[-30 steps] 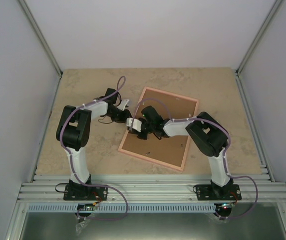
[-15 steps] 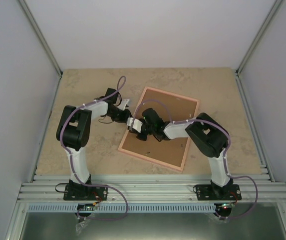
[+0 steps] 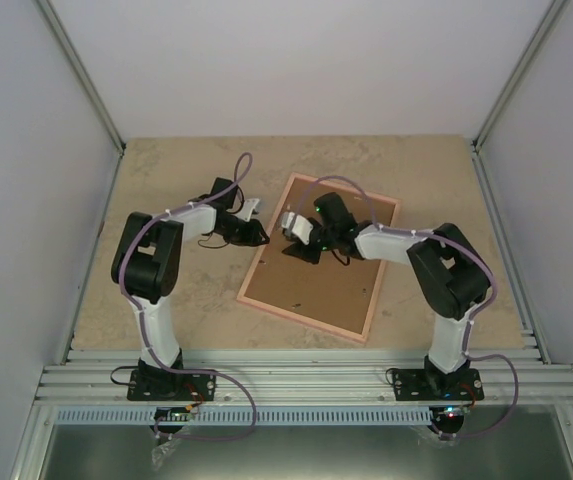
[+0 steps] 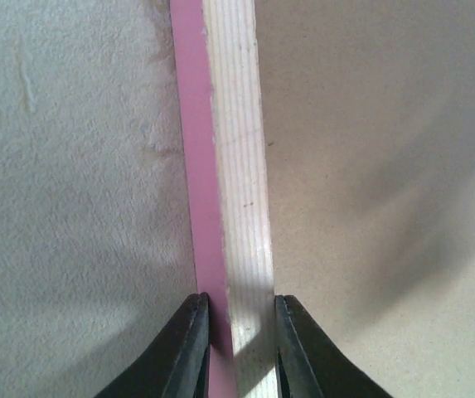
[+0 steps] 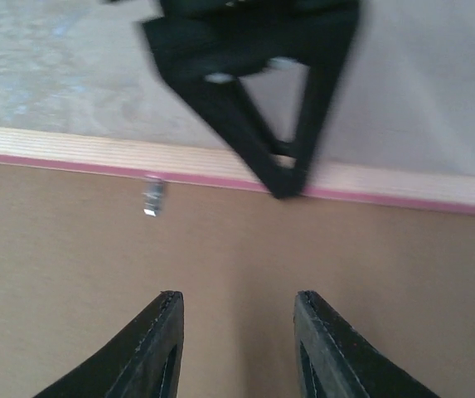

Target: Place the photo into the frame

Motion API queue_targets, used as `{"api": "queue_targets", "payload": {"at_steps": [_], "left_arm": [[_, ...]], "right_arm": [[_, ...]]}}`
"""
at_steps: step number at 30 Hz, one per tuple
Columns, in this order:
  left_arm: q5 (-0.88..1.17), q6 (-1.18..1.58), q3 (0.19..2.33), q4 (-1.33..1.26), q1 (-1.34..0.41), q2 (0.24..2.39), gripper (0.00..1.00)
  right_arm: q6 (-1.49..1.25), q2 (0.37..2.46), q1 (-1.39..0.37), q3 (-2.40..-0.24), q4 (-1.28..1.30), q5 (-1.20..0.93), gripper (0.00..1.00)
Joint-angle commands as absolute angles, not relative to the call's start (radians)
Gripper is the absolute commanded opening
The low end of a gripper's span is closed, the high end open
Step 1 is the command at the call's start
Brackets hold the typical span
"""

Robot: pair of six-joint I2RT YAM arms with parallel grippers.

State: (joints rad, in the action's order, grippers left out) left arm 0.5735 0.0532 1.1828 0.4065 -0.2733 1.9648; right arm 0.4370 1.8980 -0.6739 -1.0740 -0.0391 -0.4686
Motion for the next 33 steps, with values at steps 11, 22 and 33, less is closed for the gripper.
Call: {"api": "queue_targets", "payload": {"at_steps": [11, 22, 33], "left_arm": [[0.575, 0.079, 1.064, 0.408, -0.295, 1.94, 0.0], [0.566, 0.065, 1.072, 0.406, -0.295, 1.97, 0.0], [0.509, 0.092, 1.153, 0.358, -0.295, 1.958, 0.22]], "right_arm": [[0.459, 2.079, -0.517, -1.362, 0.16, -0.416, 0.37], [0.53, 2.271, -0.516, -1.6, 0.253, -0.26, 0.32], [0.577, 2.324, -0.52, -1.659, 0.333, -0.342, 0.3]]}}
